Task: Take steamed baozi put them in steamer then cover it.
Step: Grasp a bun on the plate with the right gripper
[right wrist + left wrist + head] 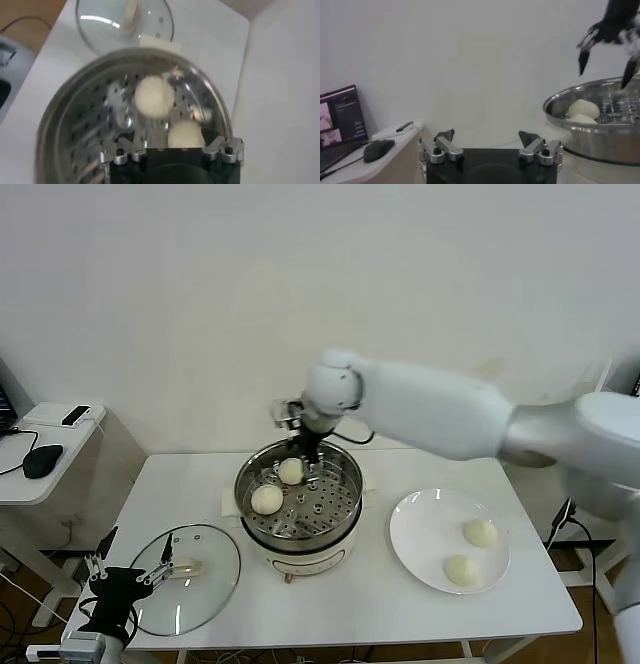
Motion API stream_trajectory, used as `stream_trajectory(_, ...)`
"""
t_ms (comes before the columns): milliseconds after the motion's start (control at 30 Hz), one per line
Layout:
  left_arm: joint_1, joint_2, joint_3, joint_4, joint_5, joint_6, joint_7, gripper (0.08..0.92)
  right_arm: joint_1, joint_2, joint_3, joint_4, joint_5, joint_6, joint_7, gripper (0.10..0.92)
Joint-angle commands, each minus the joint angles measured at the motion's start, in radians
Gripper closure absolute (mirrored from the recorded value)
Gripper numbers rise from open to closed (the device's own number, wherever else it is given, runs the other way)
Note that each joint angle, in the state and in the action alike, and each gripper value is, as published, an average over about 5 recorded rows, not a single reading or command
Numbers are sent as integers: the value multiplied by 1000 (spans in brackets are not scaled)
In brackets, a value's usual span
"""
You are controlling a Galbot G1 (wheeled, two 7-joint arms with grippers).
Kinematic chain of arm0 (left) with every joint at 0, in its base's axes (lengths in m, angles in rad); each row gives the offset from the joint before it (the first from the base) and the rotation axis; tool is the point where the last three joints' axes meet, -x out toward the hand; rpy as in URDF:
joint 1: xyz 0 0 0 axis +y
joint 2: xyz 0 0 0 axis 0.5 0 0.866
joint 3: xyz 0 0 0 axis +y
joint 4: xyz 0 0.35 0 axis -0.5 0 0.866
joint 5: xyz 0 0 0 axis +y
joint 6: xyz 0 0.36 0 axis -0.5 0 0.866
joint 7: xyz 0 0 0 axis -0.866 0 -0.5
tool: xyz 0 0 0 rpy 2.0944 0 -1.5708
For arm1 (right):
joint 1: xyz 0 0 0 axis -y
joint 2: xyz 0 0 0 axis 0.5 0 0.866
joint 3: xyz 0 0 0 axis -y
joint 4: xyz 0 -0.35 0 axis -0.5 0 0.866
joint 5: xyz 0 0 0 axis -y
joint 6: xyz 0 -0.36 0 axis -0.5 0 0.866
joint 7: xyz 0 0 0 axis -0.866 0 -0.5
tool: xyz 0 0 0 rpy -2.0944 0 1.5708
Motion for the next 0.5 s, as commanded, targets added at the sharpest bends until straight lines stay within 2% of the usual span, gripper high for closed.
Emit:
stream_trajectory(33, 6, 3, 8, -2, 1, 0, 0, 177, 51, -382, -15, 217, -127, 126, -120, 203)
stream_trajectory(300, 8, -2, 33, 2, 13, -1, 0, 177, -110, -657, 26, 348, -235, 148, -89, 203)
stream_trajectory(500, 10, -13, 50, 6, 29, -1, -1, 177, -321, -755, 144, 396, -325, 159, -72, 203)
